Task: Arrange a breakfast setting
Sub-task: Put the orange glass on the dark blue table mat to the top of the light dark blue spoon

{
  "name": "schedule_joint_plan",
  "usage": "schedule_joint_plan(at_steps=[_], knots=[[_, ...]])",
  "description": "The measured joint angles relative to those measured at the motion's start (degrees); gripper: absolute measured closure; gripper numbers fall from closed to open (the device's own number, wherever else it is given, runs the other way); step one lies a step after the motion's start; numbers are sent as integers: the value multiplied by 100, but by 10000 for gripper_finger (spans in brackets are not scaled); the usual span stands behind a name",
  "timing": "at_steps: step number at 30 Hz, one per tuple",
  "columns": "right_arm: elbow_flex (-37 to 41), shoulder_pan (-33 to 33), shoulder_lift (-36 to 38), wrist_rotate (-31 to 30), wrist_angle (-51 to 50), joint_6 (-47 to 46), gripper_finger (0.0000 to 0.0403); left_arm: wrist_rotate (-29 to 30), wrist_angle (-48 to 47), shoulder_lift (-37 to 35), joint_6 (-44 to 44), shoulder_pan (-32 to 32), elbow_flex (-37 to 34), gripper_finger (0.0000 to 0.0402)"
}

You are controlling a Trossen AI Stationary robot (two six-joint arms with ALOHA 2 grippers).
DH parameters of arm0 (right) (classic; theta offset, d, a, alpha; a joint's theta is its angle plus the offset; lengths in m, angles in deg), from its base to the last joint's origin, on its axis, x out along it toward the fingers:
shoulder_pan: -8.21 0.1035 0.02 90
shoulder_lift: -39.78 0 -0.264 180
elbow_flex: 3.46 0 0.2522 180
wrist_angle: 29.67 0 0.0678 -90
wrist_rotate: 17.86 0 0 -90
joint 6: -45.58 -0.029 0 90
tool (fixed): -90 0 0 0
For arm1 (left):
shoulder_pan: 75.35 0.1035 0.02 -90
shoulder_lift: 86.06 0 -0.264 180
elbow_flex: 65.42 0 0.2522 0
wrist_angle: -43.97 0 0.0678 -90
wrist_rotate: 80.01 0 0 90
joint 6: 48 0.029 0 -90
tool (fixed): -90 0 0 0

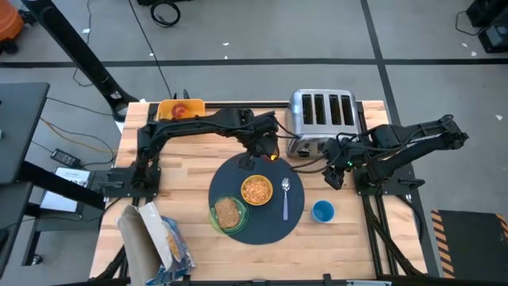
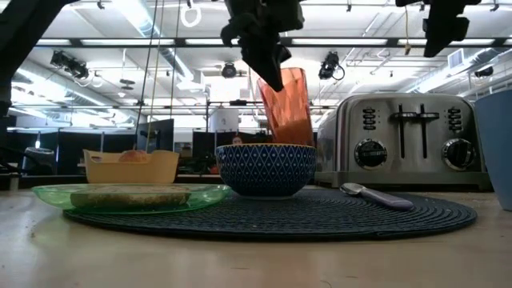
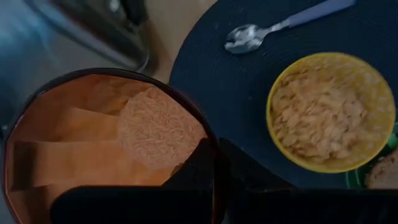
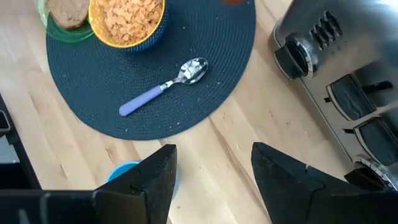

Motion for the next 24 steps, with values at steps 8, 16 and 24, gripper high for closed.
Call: schedule_joint_plan(at_steps=[8,16,24], knots=[[2,28,-68,-159,77,-165,191,-72,179,290,-2,-159,4,389],[2,26,-307,-80,284,-268,192,-83,72,398,-89,-124,0,389],[2,26,-455,-88,539,-262,192,-202,111,397,-225,-103,-142,384]])
